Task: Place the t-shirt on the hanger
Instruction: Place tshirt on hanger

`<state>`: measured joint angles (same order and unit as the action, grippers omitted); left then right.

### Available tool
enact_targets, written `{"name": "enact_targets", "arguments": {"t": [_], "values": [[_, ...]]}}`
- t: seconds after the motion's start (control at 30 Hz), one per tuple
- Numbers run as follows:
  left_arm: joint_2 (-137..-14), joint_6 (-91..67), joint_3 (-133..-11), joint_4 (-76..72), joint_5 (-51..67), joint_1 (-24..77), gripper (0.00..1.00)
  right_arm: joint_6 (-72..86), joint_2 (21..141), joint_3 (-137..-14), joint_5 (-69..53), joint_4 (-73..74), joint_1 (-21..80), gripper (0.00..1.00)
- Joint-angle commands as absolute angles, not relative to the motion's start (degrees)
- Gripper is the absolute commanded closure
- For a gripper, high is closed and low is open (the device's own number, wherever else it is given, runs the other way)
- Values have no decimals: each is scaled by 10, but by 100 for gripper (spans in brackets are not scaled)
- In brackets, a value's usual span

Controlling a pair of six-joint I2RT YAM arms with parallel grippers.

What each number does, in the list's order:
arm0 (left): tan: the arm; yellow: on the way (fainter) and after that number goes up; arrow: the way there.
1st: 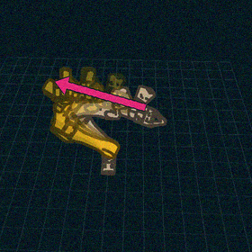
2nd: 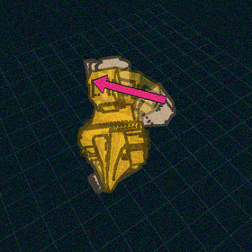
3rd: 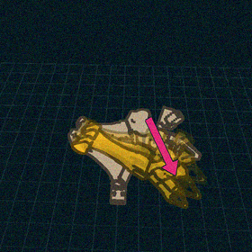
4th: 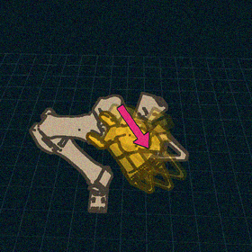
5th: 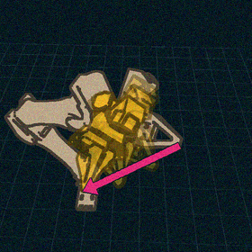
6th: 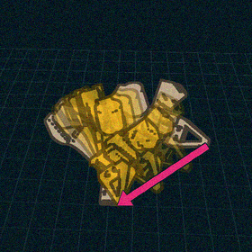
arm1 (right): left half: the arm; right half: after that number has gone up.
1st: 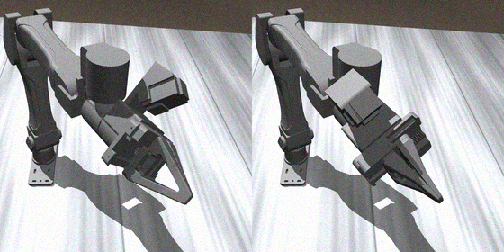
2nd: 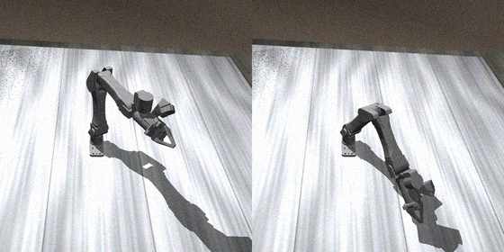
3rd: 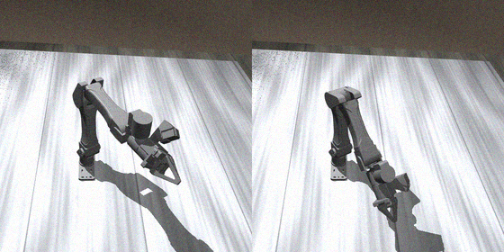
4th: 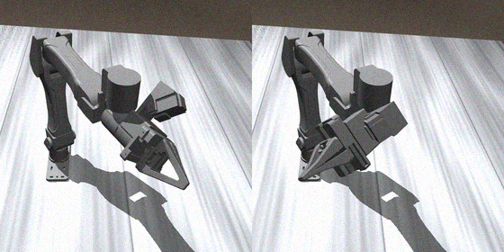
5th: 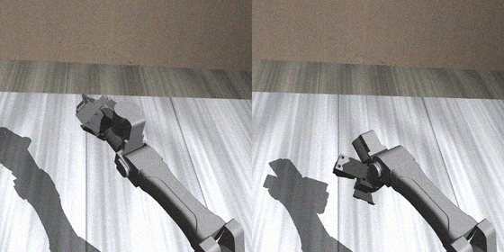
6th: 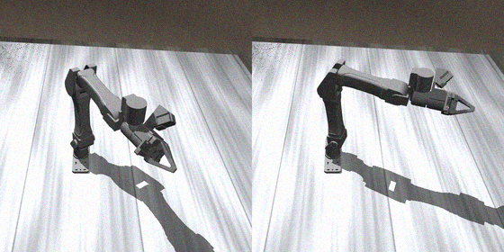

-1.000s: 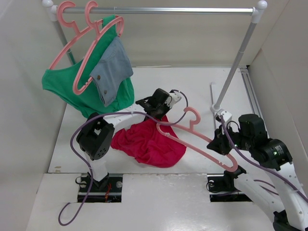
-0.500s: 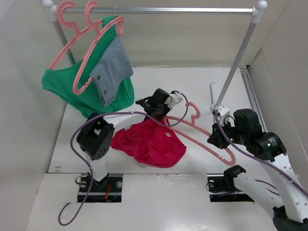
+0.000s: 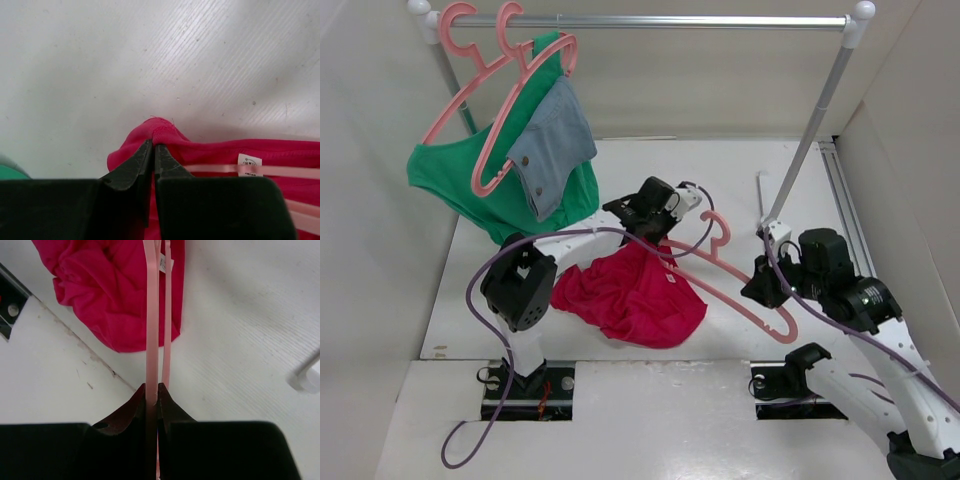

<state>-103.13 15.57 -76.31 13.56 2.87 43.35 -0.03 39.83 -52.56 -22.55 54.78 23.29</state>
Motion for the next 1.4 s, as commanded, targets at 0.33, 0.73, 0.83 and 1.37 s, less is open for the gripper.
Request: {"name": "enact_targets", "arguments": {"t": [0.33, 0.73, 0.83, 1.37], "values": [[-1000, 94, -887, 227, 100, 435, 100, 75, 336, -486, -202, 430, 234, 100], [-957, 92, -1021, 300, 129, 435, 100, 166, 279, -468, -92, 312, 234, 100], [-949, 92, -1035, 305, 155, 440, 100, 157, 307, -468, -106, 275, 234, 100], [-846, 161, -979, 255, 359, 472, 100, -30, 365, -460, -184, 113, 234, 100]]}}
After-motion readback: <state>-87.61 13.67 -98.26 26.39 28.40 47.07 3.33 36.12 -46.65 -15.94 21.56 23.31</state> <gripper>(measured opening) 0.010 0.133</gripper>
